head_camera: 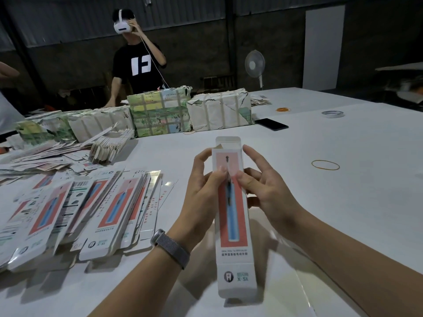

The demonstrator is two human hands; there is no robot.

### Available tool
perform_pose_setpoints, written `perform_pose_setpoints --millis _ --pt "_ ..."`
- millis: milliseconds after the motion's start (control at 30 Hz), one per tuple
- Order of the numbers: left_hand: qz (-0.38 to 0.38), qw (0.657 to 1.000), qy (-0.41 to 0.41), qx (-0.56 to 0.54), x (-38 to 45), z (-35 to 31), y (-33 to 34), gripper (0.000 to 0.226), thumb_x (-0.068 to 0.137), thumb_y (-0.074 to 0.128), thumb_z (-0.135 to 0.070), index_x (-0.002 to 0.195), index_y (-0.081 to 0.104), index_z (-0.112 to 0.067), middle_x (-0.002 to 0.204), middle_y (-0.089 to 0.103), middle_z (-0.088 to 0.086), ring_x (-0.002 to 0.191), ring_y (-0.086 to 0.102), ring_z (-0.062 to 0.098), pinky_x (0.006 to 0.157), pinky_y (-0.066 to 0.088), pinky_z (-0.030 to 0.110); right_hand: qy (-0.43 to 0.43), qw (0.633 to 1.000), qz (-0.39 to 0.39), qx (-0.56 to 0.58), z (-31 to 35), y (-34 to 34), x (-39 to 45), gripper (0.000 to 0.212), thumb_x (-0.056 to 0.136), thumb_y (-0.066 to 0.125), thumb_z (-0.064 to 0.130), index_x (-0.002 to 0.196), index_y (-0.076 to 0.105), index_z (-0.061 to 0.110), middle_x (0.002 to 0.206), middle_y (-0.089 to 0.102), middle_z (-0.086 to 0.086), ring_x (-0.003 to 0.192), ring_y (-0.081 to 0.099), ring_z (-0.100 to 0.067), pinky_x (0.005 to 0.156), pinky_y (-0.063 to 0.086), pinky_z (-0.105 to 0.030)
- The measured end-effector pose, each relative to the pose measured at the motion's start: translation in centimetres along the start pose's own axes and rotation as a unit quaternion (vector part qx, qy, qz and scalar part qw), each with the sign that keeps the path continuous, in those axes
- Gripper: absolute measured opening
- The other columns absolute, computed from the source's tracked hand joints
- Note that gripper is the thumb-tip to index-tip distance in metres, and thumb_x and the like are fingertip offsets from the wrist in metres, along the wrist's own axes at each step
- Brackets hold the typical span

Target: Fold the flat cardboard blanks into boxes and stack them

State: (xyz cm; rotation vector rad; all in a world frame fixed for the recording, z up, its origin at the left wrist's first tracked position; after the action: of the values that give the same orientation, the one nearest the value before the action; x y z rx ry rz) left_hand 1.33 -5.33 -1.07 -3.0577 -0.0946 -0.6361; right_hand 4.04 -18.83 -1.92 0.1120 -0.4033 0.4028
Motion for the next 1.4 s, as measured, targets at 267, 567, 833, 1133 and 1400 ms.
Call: perform_pose_setpoints --millis 267,567,833,1133,1400 --pt "0.007 0.999 0.031 0.03 -0.1 -0.2 0.2 0.031 0.09 0.051 -0.041 0.12 0.043 -0.044 0.098 0.075 -0.012 0.079 0.075 0.018 0.064 0.058 0.024 0.008 1.0 -0.005 -0.024 0.0 0.0 -0.1 0.035 0.094 0.053 0.042 0.126 0.045 0.055 0.101 0.074 0.008 0.088 0.073 -0.02 0.068 0.061 -0.03" --pt "0.024 0.997 0.022 0.065 -0.5 0.0 0.5 0.032 0.09 0.051 -0.048 0.12 0.041 -0.049 0.1 0.071 -0.022 0.087 0.074 0.015 0.065 0.058 0.022 0.015 1.0 -0.013 0.007 -0.1 -0.8 0.2 0.015 0.09 0.052 0.038 0.104 0.057 0.042 0.093 0.074 -0.007 0.082 0.07 -0.036 0.076 0.059 -0.05" --pt "0.029 0.997 0.019 0.067 -0.6 0.0 0.7 0.026 0.09 0.05 -0.048 0.115 0.043 -0.052 0.099 0.073 -0.017 0.084 0.074 0.016 0.065 0.058 0.022 0.005 0.999 -0.036 0.02 0.1 -1.1 0.4 0.019 0.09 0.056 0.031 0.106 0.057 0.021 0.104 0.069 -0.004 0.091 0.071 -0.024 0.078 0.061 -0.038" --pt "0.032 0.998 0.001 0.06 -0.5 0.3 0.6 0.022 0.089 0.051 -0.05 0.106 0.044 -0.061 0.094 0.073 -0.019 0.082 0.075 0.015 0.064 0.058 0.021 -0.03 0.996 -0.074 0.026 0.3 -1.2 0.2 0.017 0.097 0.06 0.011 0.105 0.051 0.024 0.105 0.069 0.008 0.092 0.071 -0.024 0.072 0.06 -0.033" --pt "0.031 0.998 0.002 0.045 -0.7 0.5 0.7 0.04 0.091 0.056 -0.055 0.123 0.032 -0.058 0.088 0.075 -0.009 0.081 0.075 0.016 0.066 0.058 0.022 -0.039 0.995 -0.089 0.019 0.6 -1.3 0.2 0.03 0.095 0.063 0.01 0.114 0.053 0.031 0.104 0.07 0.012 0.087 0.071 -0.023 0.074 0.061 -0.037"
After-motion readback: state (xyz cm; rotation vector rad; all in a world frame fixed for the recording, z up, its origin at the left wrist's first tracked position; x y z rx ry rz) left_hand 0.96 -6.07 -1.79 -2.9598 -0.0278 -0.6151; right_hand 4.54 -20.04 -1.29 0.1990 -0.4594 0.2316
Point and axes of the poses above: each hand's wrist, its own x-axis towards the middle knuckle, its own y-axis out of the palm, z = x × y, the point moved 3 cm from there along x, towards the middle knuckle
